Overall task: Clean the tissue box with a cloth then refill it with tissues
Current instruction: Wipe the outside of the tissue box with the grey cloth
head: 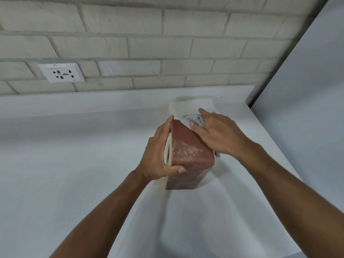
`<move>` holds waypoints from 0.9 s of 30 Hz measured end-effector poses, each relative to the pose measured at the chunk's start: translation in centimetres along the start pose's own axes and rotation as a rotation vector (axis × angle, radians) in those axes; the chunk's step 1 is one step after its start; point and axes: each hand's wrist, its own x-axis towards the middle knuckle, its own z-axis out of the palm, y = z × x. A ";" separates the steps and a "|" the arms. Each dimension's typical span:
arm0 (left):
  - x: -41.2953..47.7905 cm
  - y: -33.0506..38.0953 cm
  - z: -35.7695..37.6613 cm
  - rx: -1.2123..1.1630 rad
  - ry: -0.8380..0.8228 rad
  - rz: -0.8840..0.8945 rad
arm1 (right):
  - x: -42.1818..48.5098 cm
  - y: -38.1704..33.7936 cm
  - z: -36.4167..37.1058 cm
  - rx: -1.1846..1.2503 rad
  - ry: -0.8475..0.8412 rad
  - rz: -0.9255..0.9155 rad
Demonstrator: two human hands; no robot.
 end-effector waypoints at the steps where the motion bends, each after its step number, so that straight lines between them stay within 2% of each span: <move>1: 0.0 0.0 0.0 0.000 0.004 0.007 | -0.2 -0.3 0.2 -0.001 0.001 -0.049; 3: 0.0 0.2 0.2 -0.028 0.019 0.047 | -1.2 -0.9 1.0 -0.008 -0.033 -0.208; 5: 0.0 0.1 0.3 -0.045 0.026 0.066 | -1.9 -0.4 1.5 -0.006 -0.043 -0.268; 9: -0.1 -0.1 0.2 -0.019 0.017 0.010 | -0.6 0.7 0.9 0.035 0.022 -0.124; 14: 0.0 0.0 0.5 -0.044 0.029 0.087 | -2.3 -0.8 2.0 -0.015 -0.029 -0.281; 18: -0.2 -0.1 0.3 -0.023 0.021 0.014 | -1.0 1.1 0.6 -0.020 0.008 -0.120; 20: -0.1 0.1 0.4 -0.025 0.026 0.027 | -0.6 -0.1 0.8 -0.007 0.003 -0.142; 24: -0.2 -0.1 0.6 -0.044 0.034 0.077 | -2.9 -1.0 2.2 0.003 -0.028 -0.296; 27: -0.3 0.0 0.3 -0.035 0.018 0.011 | -2.2 1.2 1.3 0.020 0.024 -0.162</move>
